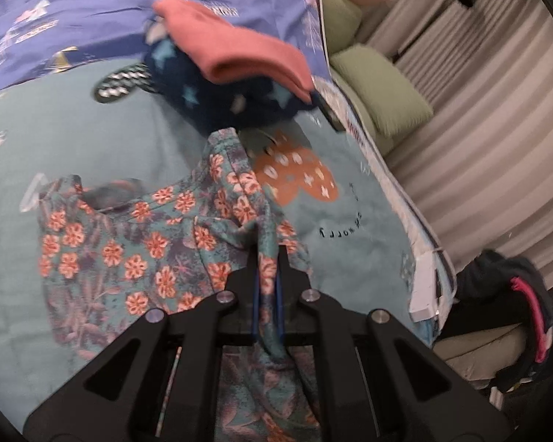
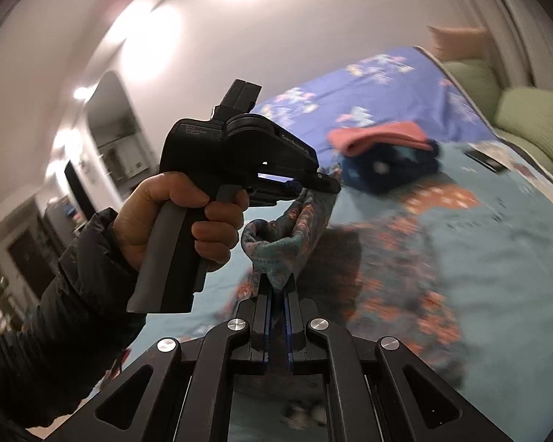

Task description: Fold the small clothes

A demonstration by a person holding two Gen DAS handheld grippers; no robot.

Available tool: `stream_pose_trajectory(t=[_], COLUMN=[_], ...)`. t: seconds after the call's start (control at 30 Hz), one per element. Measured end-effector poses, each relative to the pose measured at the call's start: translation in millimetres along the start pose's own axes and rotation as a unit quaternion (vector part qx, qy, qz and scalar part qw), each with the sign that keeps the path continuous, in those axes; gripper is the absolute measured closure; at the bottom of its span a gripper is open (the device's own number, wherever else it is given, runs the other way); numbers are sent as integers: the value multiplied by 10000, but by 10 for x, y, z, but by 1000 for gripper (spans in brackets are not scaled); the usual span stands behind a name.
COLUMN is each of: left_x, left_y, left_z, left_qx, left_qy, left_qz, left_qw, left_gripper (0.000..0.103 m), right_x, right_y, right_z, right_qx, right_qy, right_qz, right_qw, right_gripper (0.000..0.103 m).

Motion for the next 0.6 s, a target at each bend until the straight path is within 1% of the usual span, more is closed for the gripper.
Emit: stream_pose_trajectory(t=[0.1,0.27,0.5,0.6], left_x=[69,171,217,225], left_y=[-138,-278,-405,-422], left_z=[262,479,556,604], left_qx=[-64,-103,-137,-176], left_qy=[205,442,501,503], left_qz=[80,119,213,230], left_qw=[9997,9989,9984,9983], left_gripper=[95,95,95,95], right_x=[18,83,128,184], right_y=[-237,-487,-575,-652], right_z=[-100,-177,-262,-254], right_qx=[197,334,350,446], right_qy=[46,161,121,253], right_qz=[259,531,598,697], right_qw=[9995,9979,9975,9963], right_gripper=[99,99,99,98])
Point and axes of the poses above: each gripper's, at about its wrist camera, not at the fingertips, and z roughly the way its jaws point, y to its left, x to its underside, the point moved 3 cm from there along z, roughly the way its jaws point, and after that the axes turned 7 degrees about -y, right-handed, at the moved point
